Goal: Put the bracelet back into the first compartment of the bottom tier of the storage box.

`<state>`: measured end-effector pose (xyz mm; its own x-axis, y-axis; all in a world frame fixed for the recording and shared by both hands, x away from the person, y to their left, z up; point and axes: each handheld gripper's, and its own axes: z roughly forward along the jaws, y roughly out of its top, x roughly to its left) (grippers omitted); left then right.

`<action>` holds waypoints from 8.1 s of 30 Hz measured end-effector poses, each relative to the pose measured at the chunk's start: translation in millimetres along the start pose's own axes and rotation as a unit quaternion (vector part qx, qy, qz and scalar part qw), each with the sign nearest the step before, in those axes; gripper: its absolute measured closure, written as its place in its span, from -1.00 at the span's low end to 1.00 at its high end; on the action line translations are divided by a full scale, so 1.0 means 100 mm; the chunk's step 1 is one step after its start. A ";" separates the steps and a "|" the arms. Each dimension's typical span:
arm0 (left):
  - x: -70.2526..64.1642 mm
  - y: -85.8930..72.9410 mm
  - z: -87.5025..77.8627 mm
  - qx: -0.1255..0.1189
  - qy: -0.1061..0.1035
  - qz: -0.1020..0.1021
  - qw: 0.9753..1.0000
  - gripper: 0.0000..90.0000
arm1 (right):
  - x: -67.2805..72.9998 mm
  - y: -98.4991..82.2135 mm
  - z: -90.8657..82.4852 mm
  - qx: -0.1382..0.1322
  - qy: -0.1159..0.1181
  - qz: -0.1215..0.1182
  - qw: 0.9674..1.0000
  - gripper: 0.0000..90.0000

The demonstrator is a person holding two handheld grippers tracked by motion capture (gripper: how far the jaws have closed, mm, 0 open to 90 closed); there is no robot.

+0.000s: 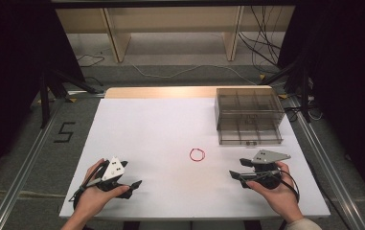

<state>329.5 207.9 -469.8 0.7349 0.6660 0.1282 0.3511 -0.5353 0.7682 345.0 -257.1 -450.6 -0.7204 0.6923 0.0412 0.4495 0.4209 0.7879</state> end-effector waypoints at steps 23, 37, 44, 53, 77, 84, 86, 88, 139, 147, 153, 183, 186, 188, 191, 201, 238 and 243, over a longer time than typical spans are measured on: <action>-0.02 0.01 0.01 -0.003 -0.002 0.001 1.000 -0.63 | 0.01 0.43 0.54 0.020 0.007 -0.025 0.999 0.14; -0.02 0.01 0.01 -0.002 -0.002 0.001 1.000 -0.63 | -0.01 0.60 0.88 0.048 0.008 -0.042 0.998 0.18; -0.02 0.00 0.02 -0.001 -0.003 0.001 1.000 -0.63 | -0.04 0.67 1.06 0.061 0.007 -0.040 0.997 0.19; -0.03 0.00 0.02 0.000 -0.005 0.002 1.000 -0.63 | -0.07 0.71 1.31 0.081 0.010 -0.046 0.996 0.24; -0.03 -0.01 0.03 0.001 -0.009 0.001 1.000 -0.62 | -0.09 0.76 1.54 0.094 0.023 -0.056 0.994 0.69; -0.03 -0.01 0.04 0.001 -0.010 0.001 1.000 -0.62 | -0.11 0.76 1.55 0.093 0.030 -0.039 0.994 0.86; -0.03 -0.01 0.04 0.001 -0.009 0.002 1.000 -0.62 | -0.11 0.76 1.55 0.093 0.029 -0.039 0.994 0.90; -0.03 -0.01 0.03 0.000 -0.009 0.002 1.000 -0.62 | -0.10 0.76 1.55 0.092 0.029 -0.040 0.995 0.93; -0.03 -0.01 0.04 0.001 -0.008 0.001 1.000 -0.62 | -0.14 0.86 1.34 0.055 0.010 -0.018 0.998 0.96; -0.03 -0.01 0.04 0.003 -0.009 0.003 1.000 -0.62 | -0.17 0.87 1.30 0.050 0.006 -0.014 0.999 0.96; -0.03 -0.01 0.04 0.001 -0.008 0.001 1.000 -0.62 | -0.20 0.88 1.26 0.045 0.003 -0.012 0.999 0.96; -0.03 -0.01 0.04 0.003 -0.008 0.003 1.000 -0.62 | -0.34 0.92 1.10 0.025 -0.018 0.006 1.000 0.96; -0.03 -0.01 0.04 0.002 -0.008 0.002 1.000 -0.62 | -0.37 0.92 1.08 0.023 -0.021 0.009 0.999 0.96; -0.03 -0.01 0.04 0.002 -0.009 0.001 1.000 -0.62 | -0.38 0.92 1.08 0.021 -0.023 0.007 0.999 0.96; -0.03 -0.01 0.04 0.001 -0.008 0.001 1.000 -0.62 | -0.39 0.92 1.06 0.021 -0.025 0.010 0.999 0.96; -0.03 -0.01 0.04 0.003 -0.008 0.003 1.000 -0.62 | -0.44 0.92 1.02 0.016 -0.034 0.012 0.999 0.96; -0.03 -0.01 0.04 0.000 -0.007 0.002 1.000 -0.62 | -0.65 0.92 0.84 -0.003 -0.063 0.036 0.997 0.96; -0.03 -0.01 0.04 -0.001 -0.007 0.002 1.000 -0.62 | -0.68 0.91 0.82 -0.007 -0.069 0.040 0.997 0.96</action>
<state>328.9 204.4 -473.1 0.7440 0.6567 0.1233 0.3471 -0.5376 0.7685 478.2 -218.4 -432.0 -0.6021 0.7982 0.0203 0.4947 0.3530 0.7941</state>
